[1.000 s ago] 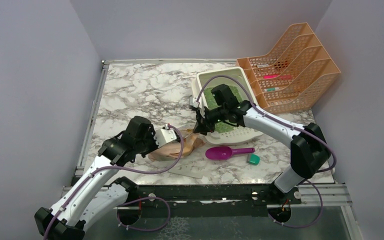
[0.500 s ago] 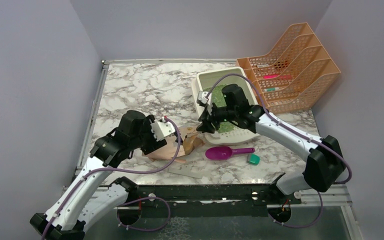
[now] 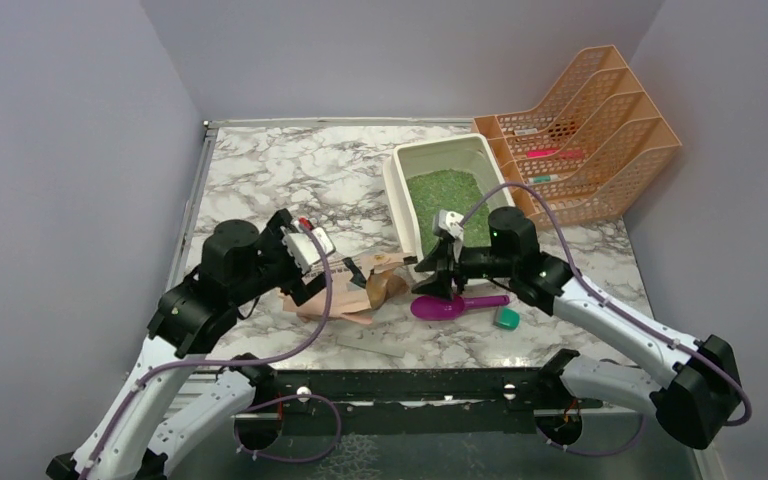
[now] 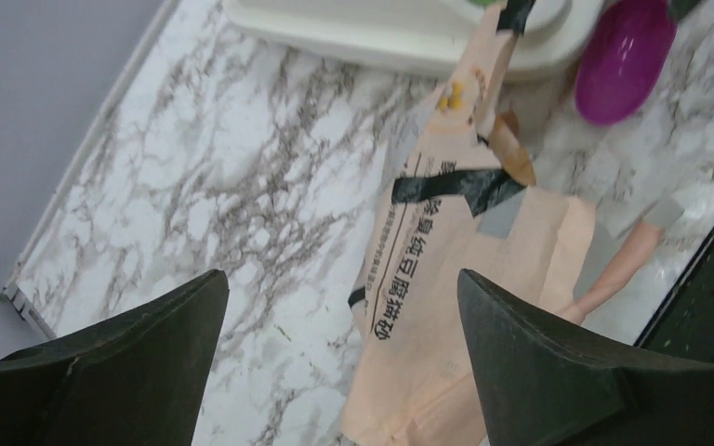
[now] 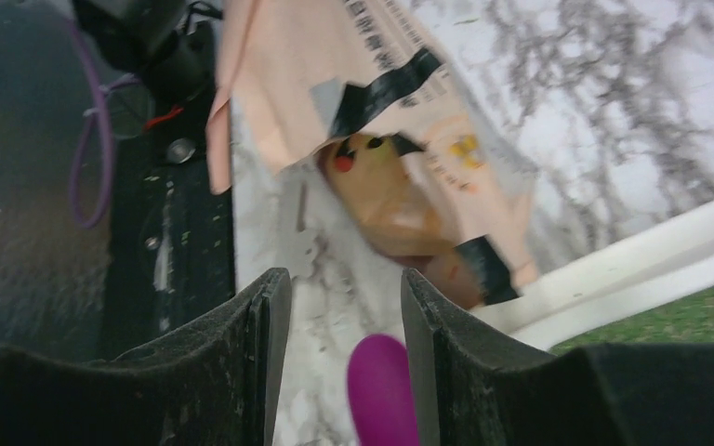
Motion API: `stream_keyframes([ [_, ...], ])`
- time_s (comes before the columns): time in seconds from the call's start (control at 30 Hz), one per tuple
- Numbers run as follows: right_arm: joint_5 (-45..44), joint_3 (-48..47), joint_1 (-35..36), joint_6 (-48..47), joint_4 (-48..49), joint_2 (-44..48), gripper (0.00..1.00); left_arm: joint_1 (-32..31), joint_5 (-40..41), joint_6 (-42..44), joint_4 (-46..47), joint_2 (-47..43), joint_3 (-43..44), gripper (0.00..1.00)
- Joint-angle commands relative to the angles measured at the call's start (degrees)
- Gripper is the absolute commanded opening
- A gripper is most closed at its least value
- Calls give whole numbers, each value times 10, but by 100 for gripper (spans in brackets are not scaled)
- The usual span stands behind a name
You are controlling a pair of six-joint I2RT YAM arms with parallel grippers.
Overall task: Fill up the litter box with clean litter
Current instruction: Adjust the cat litter bag at the center of the board, then pick up the clamp at the center of the board.
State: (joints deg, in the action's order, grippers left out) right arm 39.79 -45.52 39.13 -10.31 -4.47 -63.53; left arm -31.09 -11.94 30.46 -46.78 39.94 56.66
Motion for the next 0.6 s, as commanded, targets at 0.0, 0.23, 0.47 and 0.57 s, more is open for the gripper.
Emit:
stream_keyframes([
  [0.0,107,93,7,86,70,46,52,3,-33,-95,82,-24,41,94],
  [0.23,-53,173,124,152,124,44,52,3,9,-269,113,68,90,99],
  [0.47,-209,223,192,210,279,-20,52,3,34,-336,157,97,86,99],
  [0.57,-255,234,225,228,343,-67,50,3,24,-348,171,72,70,99],
])
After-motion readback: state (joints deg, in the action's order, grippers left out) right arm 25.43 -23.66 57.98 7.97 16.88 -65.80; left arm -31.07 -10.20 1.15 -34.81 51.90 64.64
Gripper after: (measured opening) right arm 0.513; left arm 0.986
